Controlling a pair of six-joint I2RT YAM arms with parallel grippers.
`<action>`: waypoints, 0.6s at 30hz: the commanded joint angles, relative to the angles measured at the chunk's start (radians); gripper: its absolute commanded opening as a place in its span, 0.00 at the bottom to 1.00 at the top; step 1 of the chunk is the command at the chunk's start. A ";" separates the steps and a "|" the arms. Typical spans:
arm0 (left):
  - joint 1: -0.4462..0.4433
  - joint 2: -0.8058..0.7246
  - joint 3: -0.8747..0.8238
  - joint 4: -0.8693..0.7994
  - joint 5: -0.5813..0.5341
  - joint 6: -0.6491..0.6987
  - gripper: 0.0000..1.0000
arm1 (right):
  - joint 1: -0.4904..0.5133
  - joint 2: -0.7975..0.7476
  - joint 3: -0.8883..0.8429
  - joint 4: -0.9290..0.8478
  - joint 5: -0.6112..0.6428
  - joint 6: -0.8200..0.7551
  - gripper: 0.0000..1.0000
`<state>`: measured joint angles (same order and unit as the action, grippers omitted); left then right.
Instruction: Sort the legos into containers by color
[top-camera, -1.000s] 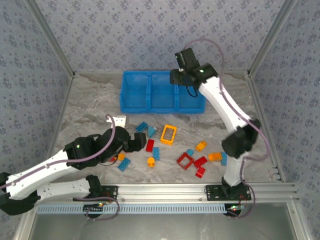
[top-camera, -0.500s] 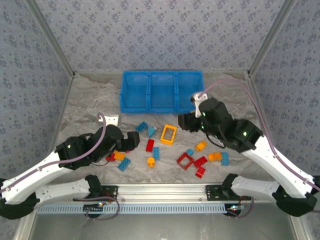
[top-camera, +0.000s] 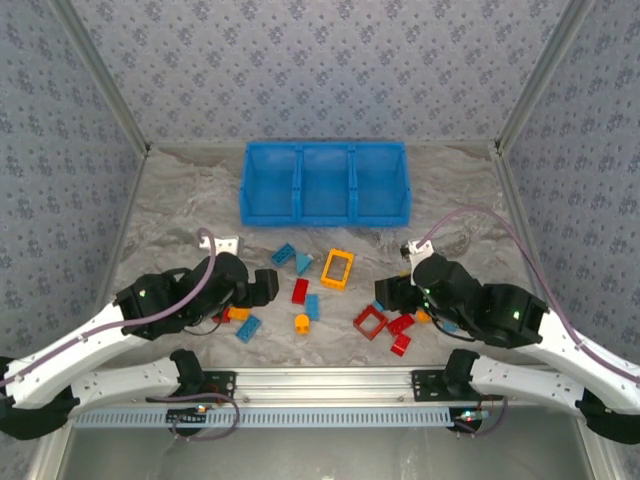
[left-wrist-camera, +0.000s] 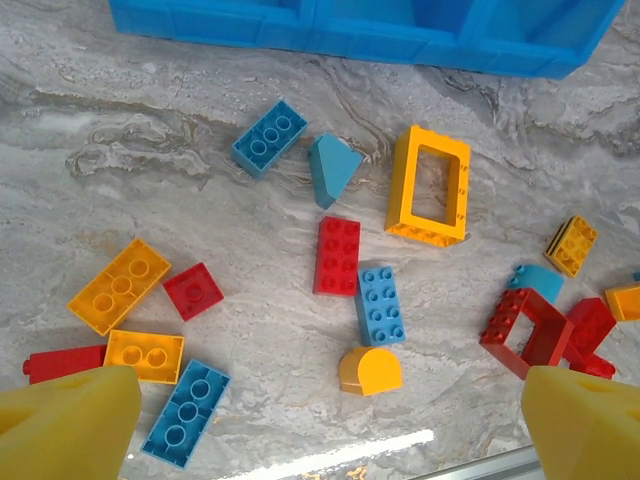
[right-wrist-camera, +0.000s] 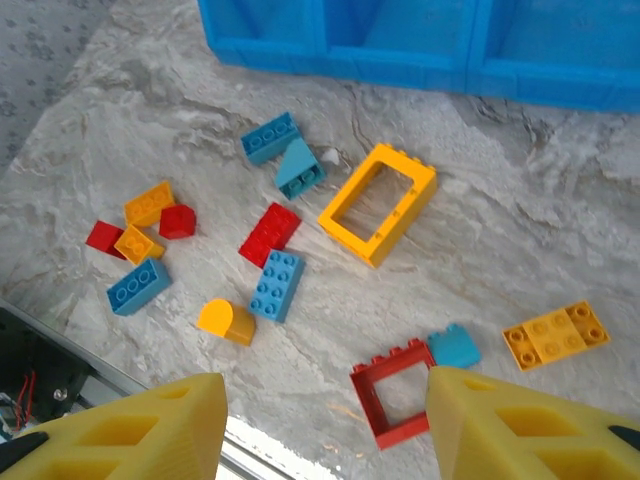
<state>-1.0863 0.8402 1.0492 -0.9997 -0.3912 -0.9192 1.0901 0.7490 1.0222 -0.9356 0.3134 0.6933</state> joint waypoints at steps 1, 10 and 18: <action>0.006 0.006 -0.011 0.010 0.026 -0.010 0.98 | 0.009 0.009 -0.009 -0.150 0.111 0.146 0.57; -0.016 0.049 -0.053 0.192 0.145 0.061 0.97 | -0.020 0.116 -0.072 -0.188 0.101 0.297 0.56; -0.063 0.157 -0.026 0.285 0.161 0.106 0.97 | -0.202 0.108 -0.162 -0.283 0.079 0.520 0.65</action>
<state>-1.1404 0.9668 0.9878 -0.7540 -0.2340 -0.8459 0.9699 0.8631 0.9188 -1.1664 0.4183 1.0889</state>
